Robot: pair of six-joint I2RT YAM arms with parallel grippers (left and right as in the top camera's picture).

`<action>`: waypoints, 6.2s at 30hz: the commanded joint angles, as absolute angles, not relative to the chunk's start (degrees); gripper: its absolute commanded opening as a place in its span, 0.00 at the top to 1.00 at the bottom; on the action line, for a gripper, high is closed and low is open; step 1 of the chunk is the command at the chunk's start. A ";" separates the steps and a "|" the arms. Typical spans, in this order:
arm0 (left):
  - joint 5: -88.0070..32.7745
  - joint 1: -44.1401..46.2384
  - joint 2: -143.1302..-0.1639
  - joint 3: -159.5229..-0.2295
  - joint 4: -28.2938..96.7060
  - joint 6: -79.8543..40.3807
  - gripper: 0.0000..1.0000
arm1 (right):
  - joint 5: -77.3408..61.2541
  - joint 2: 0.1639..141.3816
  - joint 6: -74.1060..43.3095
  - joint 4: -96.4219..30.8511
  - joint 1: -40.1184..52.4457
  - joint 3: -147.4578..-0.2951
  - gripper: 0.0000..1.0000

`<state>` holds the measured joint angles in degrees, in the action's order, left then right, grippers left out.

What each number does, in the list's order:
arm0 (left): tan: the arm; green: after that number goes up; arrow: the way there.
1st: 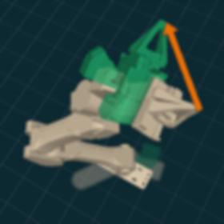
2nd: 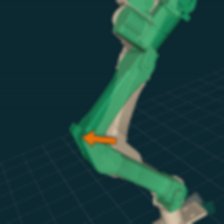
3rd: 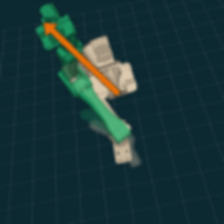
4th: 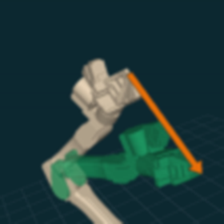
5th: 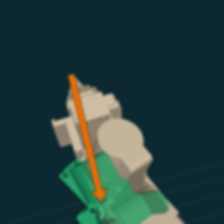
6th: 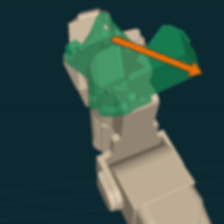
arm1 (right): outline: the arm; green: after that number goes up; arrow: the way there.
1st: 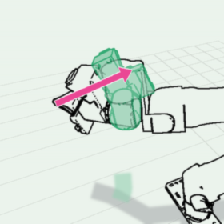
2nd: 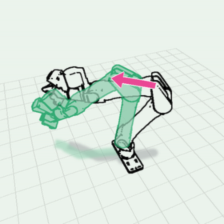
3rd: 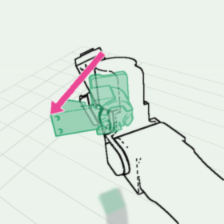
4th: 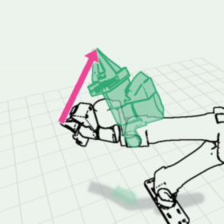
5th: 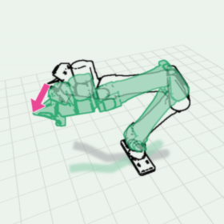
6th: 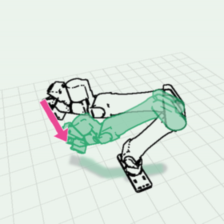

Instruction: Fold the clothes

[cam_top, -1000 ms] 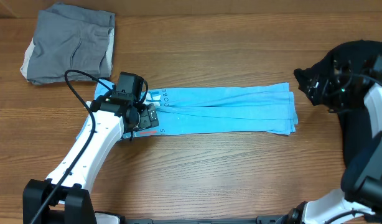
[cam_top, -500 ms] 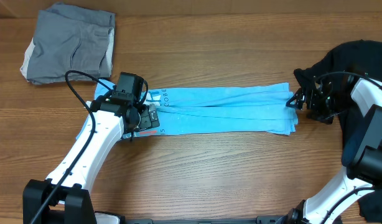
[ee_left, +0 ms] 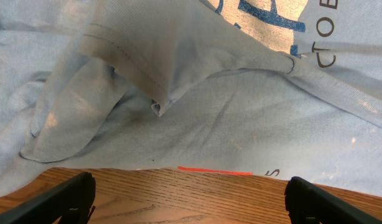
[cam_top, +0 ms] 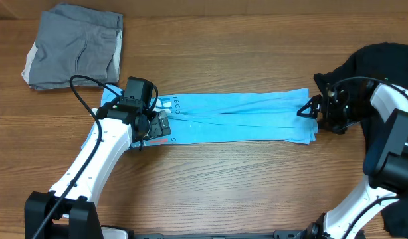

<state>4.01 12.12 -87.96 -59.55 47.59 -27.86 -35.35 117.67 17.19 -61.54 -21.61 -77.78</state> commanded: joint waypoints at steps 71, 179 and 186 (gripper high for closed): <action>2.92 12.08 -86.89 -59.22 48.01 -27.00 0.00 | 9.21 105.49 -13.58 -64.23 11.29 -83.00 0.96; 3.16 12.19 -86.89 -59.22 50.13 -26.52 0.00 | -15.73 109.62 -14.59 -43.44 9.04 -71.94 0.50; 3.16 12.19 -86.89 -59.22 49.63 -26.52 0.00 | -19.27 111.13 -15.03 -41.08 9.04 -71.94 0.63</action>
<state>3.38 12.12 -87.96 -59.48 49.87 -27.83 -16.86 110.83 -14.96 -42.22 8.78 -72.16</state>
